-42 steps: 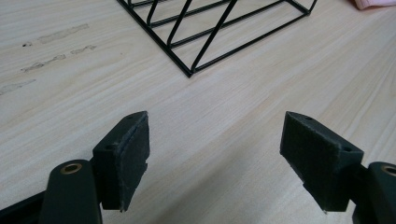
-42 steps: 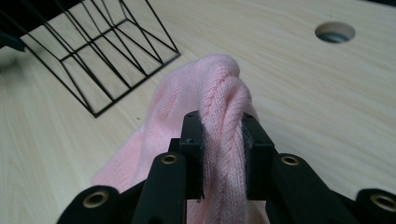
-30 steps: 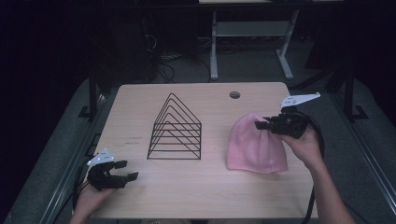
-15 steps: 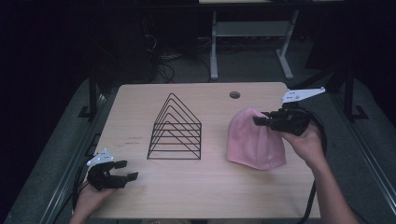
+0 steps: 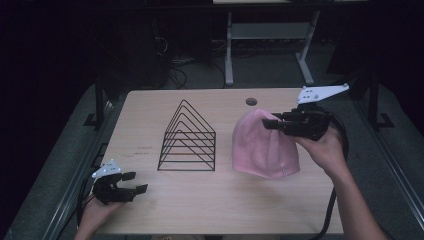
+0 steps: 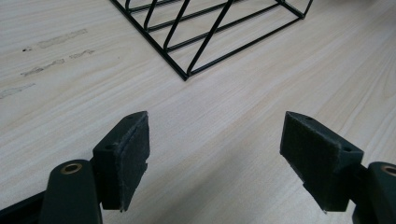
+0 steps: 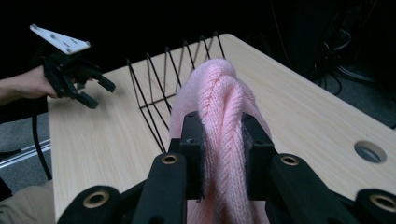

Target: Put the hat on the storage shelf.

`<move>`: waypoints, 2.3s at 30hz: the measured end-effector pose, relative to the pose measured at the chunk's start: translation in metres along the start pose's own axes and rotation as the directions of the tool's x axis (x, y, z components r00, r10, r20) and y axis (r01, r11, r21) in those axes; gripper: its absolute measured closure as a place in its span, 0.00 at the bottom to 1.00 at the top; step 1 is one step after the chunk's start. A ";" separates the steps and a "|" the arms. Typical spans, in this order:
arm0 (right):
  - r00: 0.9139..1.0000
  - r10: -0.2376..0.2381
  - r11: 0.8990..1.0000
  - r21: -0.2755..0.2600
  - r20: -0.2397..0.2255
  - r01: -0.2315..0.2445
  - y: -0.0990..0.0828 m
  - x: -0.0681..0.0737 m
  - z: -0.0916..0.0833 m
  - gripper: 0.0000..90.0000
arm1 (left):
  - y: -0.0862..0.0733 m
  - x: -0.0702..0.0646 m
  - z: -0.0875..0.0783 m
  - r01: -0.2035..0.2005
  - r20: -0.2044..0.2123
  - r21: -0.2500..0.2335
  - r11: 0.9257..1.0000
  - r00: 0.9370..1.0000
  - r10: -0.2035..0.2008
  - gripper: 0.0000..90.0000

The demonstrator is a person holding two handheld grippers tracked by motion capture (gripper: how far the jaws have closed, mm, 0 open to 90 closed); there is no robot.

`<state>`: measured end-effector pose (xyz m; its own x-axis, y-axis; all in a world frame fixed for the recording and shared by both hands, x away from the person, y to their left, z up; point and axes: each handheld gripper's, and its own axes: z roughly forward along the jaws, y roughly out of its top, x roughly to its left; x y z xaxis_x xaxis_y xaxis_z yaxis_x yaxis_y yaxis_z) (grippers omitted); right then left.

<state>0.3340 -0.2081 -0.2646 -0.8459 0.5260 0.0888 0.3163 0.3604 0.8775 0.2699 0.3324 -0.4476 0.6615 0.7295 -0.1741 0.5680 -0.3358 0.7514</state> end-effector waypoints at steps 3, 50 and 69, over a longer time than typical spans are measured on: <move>1.000 -0.013 1.000 -0.008 -0.008 0.013 0.007 0.004 0.000 0.82 | -0.001 0.001 0.000 0.002 0.001 0.000 1.000 1.000 -0.002 0.26; 0.981 -0.161 0.982 -0.113 -0.108 0.149 0.110 0.045 0.046 0.82 | 0.026 0.002 -0.010 0.000 0.125 -0.077 0.997 0.992 0.010 0.30; 0.975 -0.181 0.978 -0.128 -0.127 0.165 0.142 0.050 0.086 0.82 | 0.079 -0.010 -0.010 -0.116 0.193 -0.081 0.990 0.973 0.130 0.30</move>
<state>0.3740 -0.0645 -0.1758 -0.9366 0.3501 -0.0129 0.1146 0.3411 0.9330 0.3034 0.3049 -0.3797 0.8118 0.5508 -0.1942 0.4454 -0.3689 0.8158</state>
